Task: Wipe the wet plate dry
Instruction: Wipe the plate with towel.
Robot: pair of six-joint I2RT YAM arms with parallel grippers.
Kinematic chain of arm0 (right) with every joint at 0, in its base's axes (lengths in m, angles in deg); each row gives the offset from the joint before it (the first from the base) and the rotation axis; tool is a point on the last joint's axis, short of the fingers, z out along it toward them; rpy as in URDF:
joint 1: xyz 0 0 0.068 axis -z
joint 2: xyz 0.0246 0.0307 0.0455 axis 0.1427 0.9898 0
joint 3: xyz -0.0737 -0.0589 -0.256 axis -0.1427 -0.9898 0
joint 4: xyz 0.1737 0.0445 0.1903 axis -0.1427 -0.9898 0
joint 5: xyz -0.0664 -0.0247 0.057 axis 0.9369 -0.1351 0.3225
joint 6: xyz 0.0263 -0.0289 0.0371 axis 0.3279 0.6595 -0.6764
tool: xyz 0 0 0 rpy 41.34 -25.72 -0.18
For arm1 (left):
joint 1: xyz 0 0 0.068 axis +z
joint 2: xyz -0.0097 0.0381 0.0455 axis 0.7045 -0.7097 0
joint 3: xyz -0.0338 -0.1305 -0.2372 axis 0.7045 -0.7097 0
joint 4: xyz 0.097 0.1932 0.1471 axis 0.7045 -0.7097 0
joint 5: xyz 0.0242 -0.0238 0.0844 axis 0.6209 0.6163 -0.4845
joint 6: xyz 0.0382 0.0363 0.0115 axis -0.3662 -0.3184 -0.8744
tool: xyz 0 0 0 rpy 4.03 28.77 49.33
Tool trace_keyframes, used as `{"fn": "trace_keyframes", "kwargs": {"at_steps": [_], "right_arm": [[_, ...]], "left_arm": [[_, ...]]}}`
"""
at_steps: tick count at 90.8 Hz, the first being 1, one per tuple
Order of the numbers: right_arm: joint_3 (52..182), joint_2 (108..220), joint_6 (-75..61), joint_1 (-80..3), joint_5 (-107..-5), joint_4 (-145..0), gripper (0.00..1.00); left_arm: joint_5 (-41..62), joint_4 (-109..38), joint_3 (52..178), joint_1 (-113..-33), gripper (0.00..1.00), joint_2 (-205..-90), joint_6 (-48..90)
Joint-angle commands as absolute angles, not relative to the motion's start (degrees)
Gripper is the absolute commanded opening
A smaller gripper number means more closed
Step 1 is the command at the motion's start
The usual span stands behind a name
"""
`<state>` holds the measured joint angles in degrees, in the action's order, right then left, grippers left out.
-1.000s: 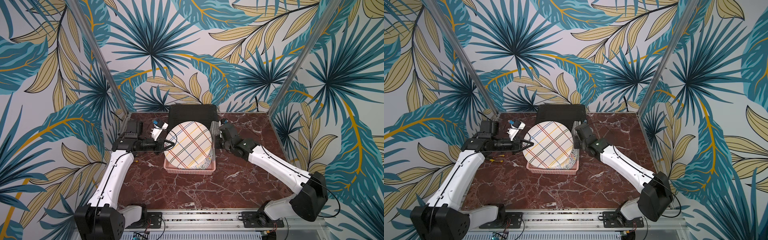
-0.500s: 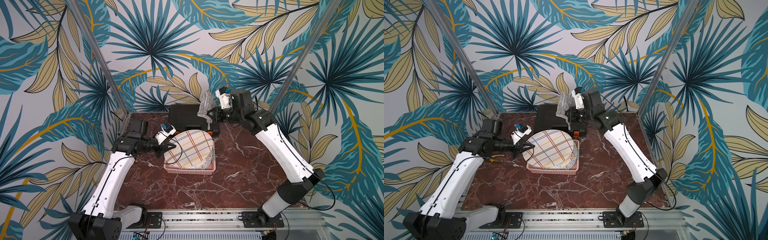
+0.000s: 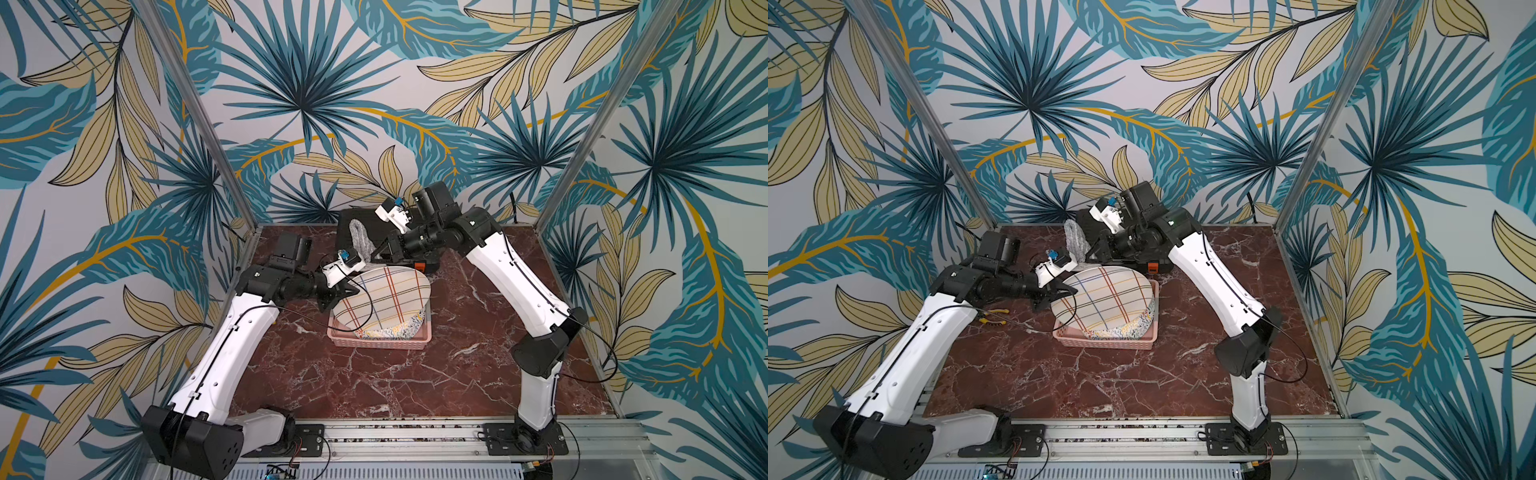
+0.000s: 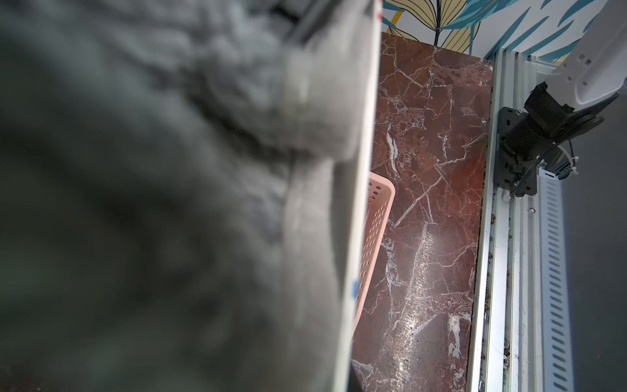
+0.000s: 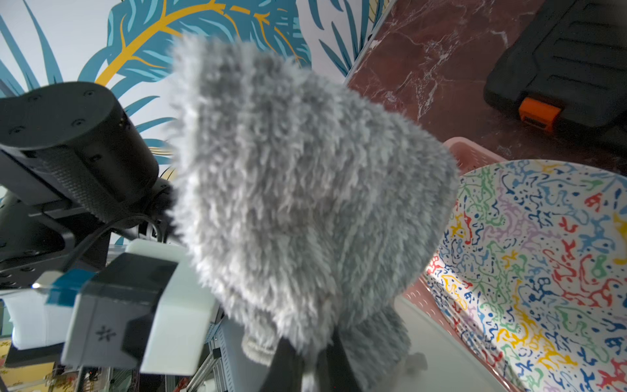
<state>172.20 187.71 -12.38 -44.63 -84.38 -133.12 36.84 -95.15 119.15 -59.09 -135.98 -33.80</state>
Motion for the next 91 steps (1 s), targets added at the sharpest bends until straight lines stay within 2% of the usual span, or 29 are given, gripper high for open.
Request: {"fn": "trace_keyframes", "kwargs": {"at_steps": [1, 48, 91], "right_arm": [[172.9, 188.0, -7.8, -44.8, -88.0, -141.5, 0.0], [172.2, 189.1, 0.2, -46.0, -88.6, -147.0, 0.0], [149.0, 175.5, -5.5, -39.4, -89.6, -129.9, 0.0]], "left_arm": [[36.4, -94.1, 122.2, -60.1, 0.0, -136.5, -35.4], [35.4, -93.8, 125.0, -61.7, 0.0, -138.2, -33.8], [36.0, -93.2, 126.4, -58.7, 0.0, -137.6, -30.6]]}}
